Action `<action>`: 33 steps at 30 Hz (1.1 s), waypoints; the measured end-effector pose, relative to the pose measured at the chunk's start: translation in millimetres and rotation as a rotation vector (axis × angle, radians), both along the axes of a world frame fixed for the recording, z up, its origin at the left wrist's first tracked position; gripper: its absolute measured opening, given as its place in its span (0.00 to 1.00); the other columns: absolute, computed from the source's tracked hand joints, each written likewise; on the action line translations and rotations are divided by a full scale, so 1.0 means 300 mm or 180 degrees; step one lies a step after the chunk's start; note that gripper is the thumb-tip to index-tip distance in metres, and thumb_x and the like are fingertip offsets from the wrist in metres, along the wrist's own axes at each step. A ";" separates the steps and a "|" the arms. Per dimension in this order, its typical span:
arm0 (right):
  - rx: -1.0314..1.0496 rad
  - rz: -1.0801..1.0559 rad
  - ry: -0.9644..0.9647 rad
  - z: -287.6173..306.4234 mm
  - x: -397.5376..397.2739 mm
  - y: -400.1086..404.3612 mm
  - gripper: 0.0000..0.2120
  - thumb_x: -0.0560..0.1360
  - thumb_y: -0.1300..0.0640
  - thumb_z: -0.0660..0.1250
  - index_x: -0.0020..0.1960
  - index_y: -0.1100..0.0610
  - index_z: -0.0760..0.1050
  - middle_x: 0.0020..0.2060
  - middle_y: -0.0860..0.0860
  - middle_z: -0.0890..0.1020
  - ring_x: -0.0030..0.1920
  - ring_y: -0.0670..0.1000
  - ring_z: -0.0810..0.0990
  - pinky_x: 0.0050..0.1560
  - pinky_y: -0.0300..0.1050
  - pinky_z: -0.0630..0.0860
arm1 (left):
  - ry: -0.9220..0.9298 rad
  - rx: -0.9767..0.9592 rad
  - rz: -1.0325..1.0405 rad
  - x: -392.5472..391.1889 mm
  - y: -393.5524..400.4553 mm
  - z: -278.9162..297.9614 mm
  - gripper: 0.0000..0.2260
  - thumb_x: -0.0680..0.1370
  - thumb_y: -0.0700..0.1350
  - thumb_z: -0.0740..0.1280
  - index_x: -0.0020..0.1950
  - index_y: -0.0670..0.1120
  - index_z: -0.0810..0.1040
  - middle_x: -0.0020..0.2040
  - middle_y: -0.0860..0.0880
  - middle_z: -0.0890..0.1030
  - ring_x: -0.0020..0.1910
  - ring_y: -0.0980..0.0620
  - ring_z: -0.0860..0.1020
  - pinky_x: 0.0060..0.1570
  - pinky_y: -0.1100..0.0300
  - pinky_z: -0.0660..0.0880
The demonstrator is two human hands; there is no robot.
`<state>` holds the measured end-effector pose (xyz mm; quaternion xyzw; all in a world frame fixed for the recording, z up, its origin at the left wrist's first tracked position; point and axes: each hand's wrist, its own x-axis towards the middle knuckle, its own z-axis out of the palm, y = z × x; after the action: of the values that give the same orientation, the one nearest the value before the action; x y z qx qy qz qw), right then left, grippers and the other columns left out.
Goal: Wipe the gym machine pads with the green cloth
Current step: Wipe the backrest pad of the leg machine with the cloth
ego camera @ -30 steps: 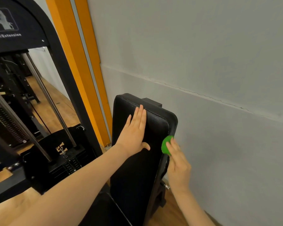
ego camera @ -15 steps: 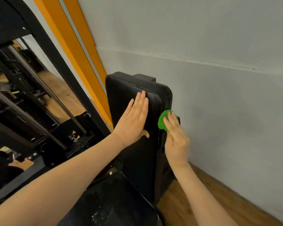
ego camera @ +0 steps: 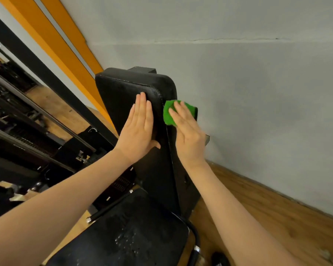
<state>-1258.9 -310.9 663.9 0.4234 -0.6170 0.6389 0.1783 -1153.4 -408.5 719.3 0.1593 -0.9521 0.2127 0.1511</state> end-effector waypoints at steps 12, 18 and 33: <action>0.0759 0.0170 -0.0301 -0.224 0.090 0.086 0.17 0.75 0.62 0.58 0.62 0.64 0.74 0.61 0.58 0.76 0.63 0.56 0.74 0.70 0.37 0.59 | -0.0001 -0.0124 0.0029 0.002 0.031 -0.083 0.58 0.56 0.52 0.83 0.72 0.30 0.53 0.70 0.25 0.61 0.71 0.34 0.53 0.67 0.40 0.54; 0.0493 -0.0105 0.0207 -0.102 0.016 0.026 0.17 0.75 0.66 0.59 0.63 0.66 0.73 0.62 0.61 0.76 0.65 0.58 0.72 0.71 0.35 0.57 | 0.0080 -0.0066 -0.0207 0.010 0.009 -0.084 0.56 0.57 0.50 0.83 0.72 0.30 0.54 0.70 0.24 0.61 0.71 0.34 0.54 0.68 0.40 0.55; 0.0612 -0.0114 0.0126 -0.224 0.014 0.113 0.15 0.81 0.59 0.53 0.63 0.64 0.71 0.61 0.59 0.76 0.64 0.54 0.71 0.71 0.39 0.59 | -0.0237 -0.0033 -0.0114 0.031 0.012 -0.123 0.56 0.55 0.52 0.83 0.70 0.26 0.58 0.68 0.24 0.63 0.69 0.31 0.57 0.65 0.37 0.56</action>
<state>-1254.6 -276.9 596.7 0.4401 -0.6793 0.5650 0.1604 -1144.0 -404.9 682.3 0.1335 -0.9587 0.2207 0.1202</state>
